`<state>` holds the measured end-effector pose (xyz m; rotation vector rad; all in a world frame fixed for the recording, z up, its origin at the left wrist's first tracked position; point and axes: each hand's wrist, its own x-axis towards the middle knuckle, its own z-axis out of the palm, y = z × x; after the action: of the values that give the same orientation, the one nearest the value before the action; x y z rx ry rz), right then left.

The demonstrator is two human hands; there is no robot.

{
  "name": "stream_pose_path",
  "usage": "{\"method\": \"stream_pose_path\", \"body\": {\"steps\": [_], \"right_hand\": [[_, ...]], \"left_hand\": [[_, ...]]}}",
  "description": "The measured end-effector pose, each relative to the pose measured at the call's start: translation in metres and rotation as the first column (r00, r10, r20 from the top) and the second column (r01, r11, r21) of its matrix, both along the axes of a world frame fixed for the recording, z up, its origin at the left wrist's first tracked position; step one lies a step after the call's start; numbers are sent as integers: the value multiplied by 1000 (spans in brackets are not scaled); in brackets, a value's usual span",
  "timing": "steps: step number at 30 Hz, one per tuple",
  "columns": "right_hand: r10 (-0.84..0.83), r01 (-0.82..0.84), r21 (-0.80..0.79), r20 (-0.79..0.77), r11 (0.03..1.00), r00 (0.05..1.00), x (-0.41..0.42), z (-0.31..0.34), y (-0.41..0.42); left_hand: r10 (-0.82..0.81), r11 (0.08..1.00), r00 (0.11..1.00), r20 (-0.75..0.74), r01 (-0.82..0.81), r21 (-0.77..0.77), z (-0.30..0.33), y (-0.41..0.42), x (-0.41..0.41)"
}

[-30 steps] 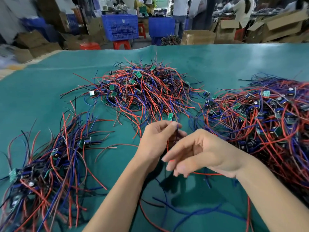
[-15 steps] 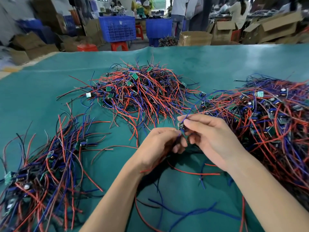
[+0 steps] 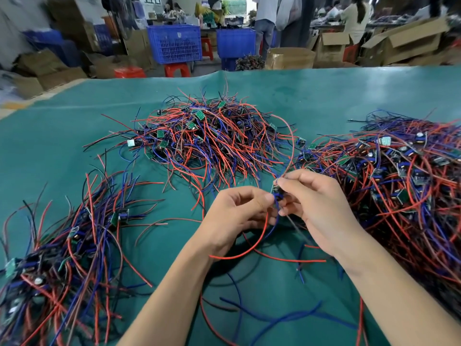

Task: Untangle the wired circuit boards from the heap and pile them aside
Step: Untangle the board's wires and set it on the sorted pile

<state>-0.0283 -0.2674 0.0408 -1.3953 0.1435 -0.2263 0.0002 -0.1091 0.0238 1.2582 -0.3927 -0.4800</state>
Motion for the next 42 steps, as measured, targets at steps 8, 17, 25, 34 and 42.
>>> {"method": "stream_pose_path", "body": {"steps": [8, 17, 25, 34, 42], "right_hand": [[3, 1, -125, 32, 992, 999, -1, -5, 2], [43, -43, 13, -1, 999, 999, -2, -2, 1], [-98, 142, -288, 162, 947, 982, 3, -11, -9], [-325, 480, -524, 363, 704, 873, 8, -6, -32], [-636, 775, -157, 484, 612, 601, 5, 9, -59]], "left_hand": [[45, 999, 998, 46, -45, 3, -5, 0, 3], [-83, 994, 990, 110, 75, 81, -5, 0, 3], [11, 992, 993, 118, -26, 127, -9, -1, 5], [-89, 978, 976, 198, 48, 203, -6, 3, 5], [-111, 987, 978, 179, 88, 134, -5, -2, 3]]}}
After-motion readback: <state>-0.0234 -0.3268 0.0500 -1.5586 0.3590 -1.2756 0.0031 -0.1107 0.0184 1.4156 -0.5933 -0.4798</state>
